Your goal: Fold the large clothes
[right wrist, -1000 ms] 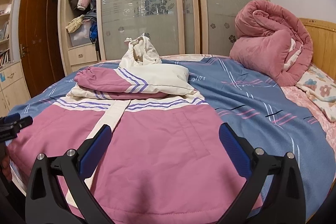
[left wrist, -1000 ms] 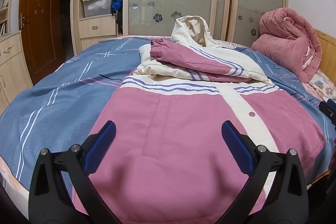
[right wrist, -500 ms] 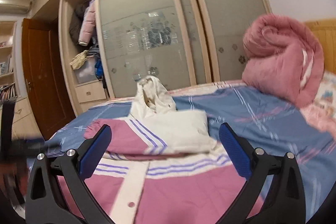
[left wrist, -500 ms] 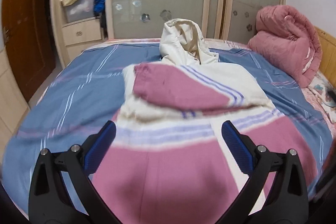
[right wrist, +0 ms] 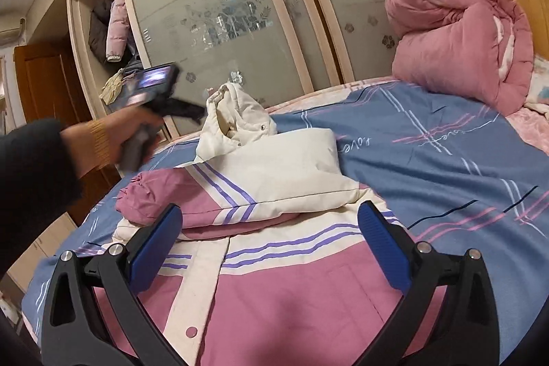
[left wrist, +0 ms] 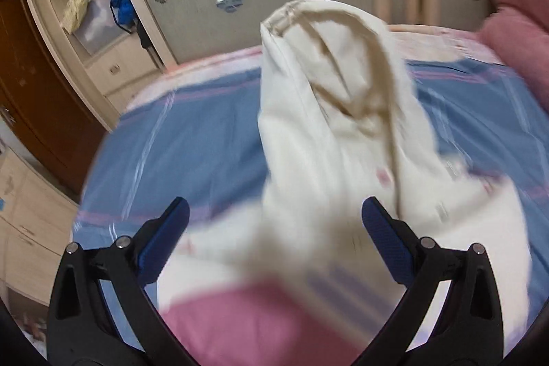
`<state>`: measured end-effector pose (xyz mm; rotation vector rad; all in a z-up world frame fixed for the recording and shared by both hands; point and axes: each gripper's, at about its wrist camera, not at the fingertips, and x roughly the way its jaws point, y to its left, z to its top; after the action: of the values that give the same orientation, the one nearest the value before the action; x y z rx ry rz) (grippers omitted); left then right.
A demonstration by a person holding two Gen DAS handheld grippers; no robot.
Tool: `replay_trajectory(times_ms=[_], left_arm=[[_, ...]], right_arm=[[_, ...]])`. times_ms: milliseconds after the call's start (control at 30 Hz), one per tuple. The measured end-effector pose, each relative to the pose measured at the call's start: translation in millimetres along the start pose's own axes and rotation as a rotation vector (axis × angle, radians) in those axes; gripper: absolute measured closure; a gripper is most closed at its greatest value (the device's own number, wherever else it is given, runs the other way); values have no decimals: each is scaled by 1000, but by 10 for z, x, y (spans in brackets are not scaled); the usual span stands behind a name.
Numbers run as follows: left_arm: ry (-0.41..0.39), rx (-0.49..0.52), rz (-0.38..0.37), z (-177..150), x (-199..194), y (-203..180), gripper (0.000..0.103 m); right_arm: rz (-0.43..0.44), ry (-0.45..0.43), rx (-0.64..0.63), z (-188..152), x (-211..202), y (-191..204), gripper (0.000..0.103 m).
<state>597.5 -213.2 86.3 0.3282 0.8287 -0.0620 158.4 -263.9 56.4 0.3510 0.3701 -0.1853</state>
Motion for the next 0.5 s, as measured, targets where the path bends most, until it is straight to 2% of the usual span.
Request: replay_trajectory(times_ms=[133, 233, 300, 333, 367, 433, 500], left_arm=[[12, 13, 58, 432, 528, -212, 2], [49, 5, 122, 589, 903, -297, 9], [72, -17, 129, 643, 1068, -267, 22], [80, -41, 119, 661, 1109, -221, 40], [83, -64, 105, 663, 1113, -168, 62], [74, -141, 58, 675, 1042, -22, 85], [57, -177, -11, 635, 881, 127, 89]], right_arm=[[5, 1, -13, -13, -18, -68, 1], [2, 14, -4, -10, 9, -144, 1], [10, 38, 27, -17, 55, -200, 1], [16, 46, 37, -25, 66, -211, 1], [19, 50, 36, -27, 80, -210, 1], [18, 55, 29, -40, 96, -185, 1], [29, 67, 37, -55, 111, -183, 1]])
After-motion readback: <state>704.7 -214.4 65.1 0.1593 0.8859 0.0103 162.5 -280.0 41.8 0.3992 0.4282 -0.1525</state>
